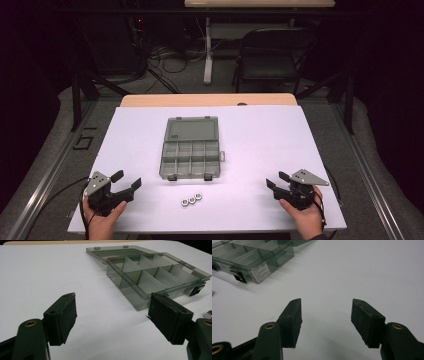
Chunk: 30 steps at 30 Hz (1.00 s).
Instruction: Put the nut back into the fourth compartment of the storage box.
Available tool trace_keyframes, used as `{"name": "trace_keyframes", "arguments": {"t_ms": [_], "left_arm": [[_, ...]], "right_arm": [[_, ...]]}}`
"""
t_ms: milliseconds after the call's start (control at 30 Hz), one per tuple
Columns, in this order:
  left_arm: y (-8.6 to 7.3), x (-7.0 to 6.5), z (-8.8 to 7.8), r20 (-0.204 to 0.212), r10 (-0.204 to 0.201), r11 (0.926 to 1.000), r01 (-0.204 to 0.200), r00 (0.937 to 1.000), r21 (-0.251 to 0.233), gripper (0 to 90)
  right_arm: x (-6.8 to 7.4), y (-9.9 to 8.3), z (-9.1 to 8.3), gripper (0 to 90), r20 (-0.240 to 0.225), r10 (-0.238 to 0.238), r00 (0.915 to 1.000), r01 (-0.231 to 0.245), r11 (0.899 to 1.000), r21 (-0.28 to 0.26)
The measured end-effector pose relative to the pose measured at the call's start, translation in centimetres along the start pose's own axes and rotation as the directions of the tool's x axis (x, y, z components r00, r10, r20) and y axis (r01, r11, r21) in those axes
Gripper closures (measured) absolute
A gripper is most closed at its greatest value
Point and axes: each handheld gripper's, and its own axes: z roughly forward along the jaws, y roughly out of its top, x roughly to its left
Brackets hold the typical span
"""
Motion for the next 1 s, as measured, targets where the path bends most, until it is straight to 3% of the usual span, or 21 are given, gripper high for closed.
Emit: {"name": "trace_keyframes", "arguments": {"t_ms": [200, 300, 367, 400, 433, 500, 533, 567, 600, 633, 667, 733, 767, 800, 867, 900, 933, 1000], "left_arm": [[-0.1, -0.3, 0.0, 0.010, 0.001, 1.0000, -0.001, 0.9999, -0.002, 23.0], [0.0, -0.7, 0.1, 0.022, 0.015, 0.9999, -0.015, 0.9997, 0.006, 23.0], [0.0, -0.9, 0.2, 0.026, 0.028, 0.9995, -0.029, 0.9993, 0.010, 23.0], [0.0, -1.1, 0.2, 0.026, 0.039, 0.9991, -0.039, 0.9989, 0.015, 23.0], [0.0, -1.1, 0.2, 0.026, 0.039, 0.9991, -0.039, 0.9989, 0.015, 23.0], [0.0, -1.2, 0.2, 0.032, 0.044, 0.9989, -0.044, 0.9985, 0.017, 23.0], [0.0, -1.3, 0.2, 0.031, 0.045, 0.9988, -0.046, 0.9985, 0.015, 23.0], [0.0, -1.3, 0.2, 0.031, 0.045, 0.9988, -0.046, 0.9985, 0.015, 23.0], [0.0, -1.4, 0.2, 0.032, 0.046, 0.9988, -0.046, 0.9984, 0.016, 23.0], [0.0, -1.3, 0.1, 0.033, 0.048, 0.9986, -0.049, 0.9983, 0.018, 23.0], [0.0, -1.4, 0.1, 0.035, 0.047, 0.9987, -0.048, 0.9983, 0.018, 23.0], [0.0, -1.4, 0.1, 0.036, 0.045, 0.9989, -0.046, 0.9983, 0.015, 23.0], [0.0, -1.4, 0.1, 0.037, 0.045, 0.9988, -0.046, 0.9983, 0.015, 23.0], [-0.1, -1.4, 0.1, 0.037, 0.048, 0.9987, -0.048, 0.9982, 0.018, 23.0], [-0.1, -1.4, 0.0, 0.037, 0.047, 0.9987, -0.048, 0.9982, 0.019, 23.0], [-0.1, -1.4, 0.1, 0.040, 0.046, 0.9988, -0.047, 0.9981, 0.016, 23.0], [-0.1, -1.4, 0.0, 0.039, 0.048, 0.9987, -0.048, 0.9981, 0.018, 23.0], [-0.1, -1.4, 0.0, 0.039, 0.046, 0.9988, -0.046, 0.9982, 0.016, 23.0]], "right_arm": [[0.3, 0.1, 0.1, 41.5, -0.002, -0.017, 0.9998, 0.017, 1.000, 0.003], [0.8, 0.2, 0.3, 41.9, -0.025, -0.030, 0.9992, 0.031, 0.999, 0.014], [1.6, 0.4, 0.6, 42.8, -0.041, -0.054, 0.9977, 0.054, 0.998, 0.010], [2.6, 0.6, 0.9, 43.2, -0.073, -0.079, 0.9942, 0.080, 0.997, 0.016], [2.6, 0.6, 0.9, 43.2, -0.073, -0.079, 0.9942, 0.080, 0.997, 0.016], [3.9, 1.1, 1.3, 43.2, -0.092, -0.125, 0.9879, 0.127, 0.992, 0.017], [5.2, 1.7, 1.8, 44.8, -0.133, -0.159, 0.9783, 0.161, 0.987, 0.006], [5.2, 1.7, 1.8, 44.8, -0.133, -0.159, 0.9783, 0.161, 0.987, 0.006], [6.6, 2.3, 2.3, 46.5, -0.164, -0.190, 0.9680, 0.192, 0.981, -0.003], [6.6, 2.3, 2.3, 46.5, -0.164, -0.190, 0.9680, 0.192, 0.981, -0.003], [7.3, 2.6, 2.5, 49.5, -0.183, -0.201, 0.9623, 0.208, 0.978, 0.019], [8.7, 2.9, 3.5, 51.7, -0.236, -0.211, 0.9486, 0.222, 0.975, 0.020], [9.4, 3.0, 4.0, 52.7, -0.246, -0.228, 0.9420, 0.241, 0.970, 0.024], [10.8, 3.1, 4.9, 54.9, -0.267, -0.254, 0.9296, 0.275, 0.961, 0.042], [11.8, 3.2, 5.7, 55.4, -0.299, -0.254, 0.9197, 0.281, 0.959, 0.049], [11.8, 3.2, 5.7, 55.4, -0.299, -0.254, 0.9197, 0.281, 0.959, 0.049], [13.0, 3.3, 6.5, 56.1, -0.322, -0.264, 0.9091, 0.297, 0.953, 0.058], [13.5, 3.3, 6.8, 56.3, -0.334, -0.267, 0.9041, 0.303, 0.951, 0.058]]}}
